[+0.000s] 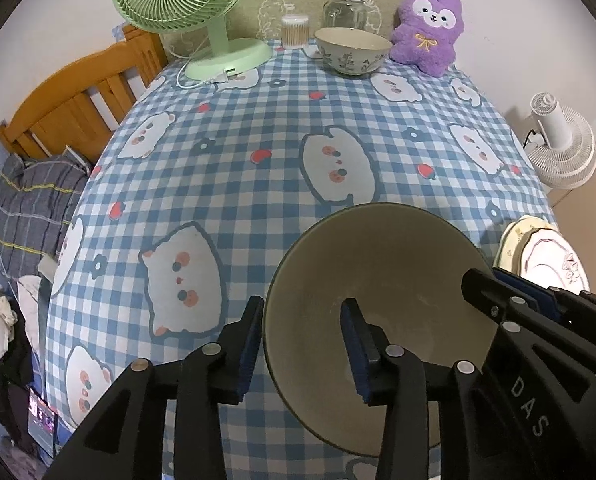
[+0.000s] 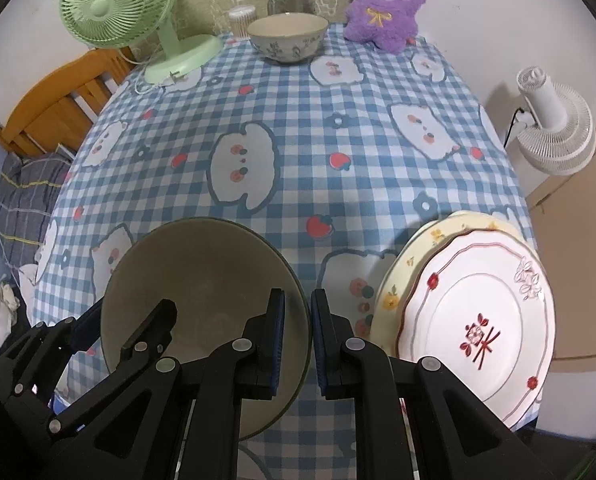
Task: Organize plates and bowls
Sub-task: 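Lift the patterned bowl with both grippers and carry it toward the plates, then lower the patterned bowl onto the cloth beside the plates and open both grippers, then move both grippers to the green-rimmed bowl beside the glass jar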
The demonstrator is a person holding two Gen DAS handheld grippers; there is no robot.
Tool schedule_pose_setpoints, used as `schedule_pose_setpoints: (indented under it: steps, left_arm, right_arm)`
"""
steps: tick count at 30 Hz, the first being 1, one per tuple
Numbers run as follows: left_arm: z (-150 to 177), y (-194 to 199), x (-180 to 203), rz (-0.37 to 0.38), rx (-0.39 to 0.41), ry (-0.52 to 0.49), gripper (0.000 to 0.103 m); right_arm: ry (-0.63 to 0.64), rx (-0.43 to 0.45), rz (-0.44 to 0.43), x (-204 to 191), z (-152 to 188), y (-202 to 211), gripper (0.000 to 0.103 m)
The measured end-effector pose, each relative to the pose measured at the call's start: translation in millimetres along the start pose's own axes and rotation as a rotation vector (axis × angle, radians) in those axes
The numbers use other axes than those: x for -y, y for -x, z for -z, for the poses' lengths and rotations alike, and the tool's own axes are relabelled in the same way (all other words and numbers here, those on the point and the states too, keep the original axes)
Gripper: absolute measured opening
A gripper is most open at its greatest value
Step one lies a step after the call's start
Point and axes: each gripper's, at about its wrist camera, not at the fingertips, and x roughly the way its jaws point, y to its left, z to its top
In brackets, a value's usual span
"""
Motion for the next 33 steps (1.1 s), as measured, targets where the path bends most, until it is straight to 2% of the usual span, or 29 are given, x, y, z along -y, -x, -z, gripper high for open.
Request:
schedule_pose_setpoints:
  steps: [3, 4, 6, 7, 8, 13, 15, 17, 22, 28, 31, 33]
  left_arm:
    - [-1.1, 8.0, -1.1, 0.000, 0.014, 0.006, 0.046]
    - [-1.4, 10.9, -0.9, -0.001, 0.019, 0.007, 0.048]
    - [-2.6, 19.4, -0.4, 0.001, 0.033, 0.009, 0.051]
    - [-3.3, 24.5, -0.5, 0.002, 0.043, 0.013, 0.053]
    - [-4.3, 28.2, -0.5, 0.001, 0.052, 0.015, 0.053]
    - [-10.8, 53.9, -0.5, -0.002, 0.101, 0.023, 0.057]
    - [-14.7, 64.9, 0.5, 0.000, 0.124, 0.024, 0.059]
    - [-18.7, 76.2, 1.2, 0.001, 0.154, 0.020, 0.063]
    - [-32.4, 102.5, 2.9, 0.019, 0.204, 0.003, 0.069]
    - [-56.7, 122.5, 3.8, 0.049, 0.248, -0.033, 0.072]
    - [-70.3, 133.1, 3.0, 0.072, 0.266, -0.054, 0.082]
    - [-77.2, 138.3, 3.0, 0.090, 0.281, -0.069, 0.085]
  right_arm:
    - [0.021, 0.027, -0.006, -1.3, 0.4, 10.9, 0.018]
    - [0.024, 0.035, -0.014, -1.6, 0.2, 15.4, 0.022]
    - [0.024, 0.055, -0.027, -0.8, 0.1, 24.0, 0.041]
    - [0.022, 0.069, -0.034, -0.5, -0.6, 28.6, 0.054]
    - [0.020, 0.097, -0.043, 0.0, -0.4, 35.9, 0.059]
    - [0.041, 0.156, -0.060, -4.7, -6.2, 64.9, 0.061]
    - [0.045, 0.181, -0.064, -5.2, -10.1, 78.2, 0.064]
    - [0.045, 0.205, -0.063, -5.6, -13.6, 90.0, 0.071]
    - [0.031, 0.256, -0.055, -7.0, -24.0, 117.7, 0.078]
    - [-0.023, 0.306, -0.021, -6.0, -42.2, 142.9, 0.079]
    - [-0.038, 0.325, -0.010, -8.3, -51.5, 153.6, 0.079]
    - [-0.050, 0.347, -0.001, -9.4, -59.0, 162.1, 0.079]
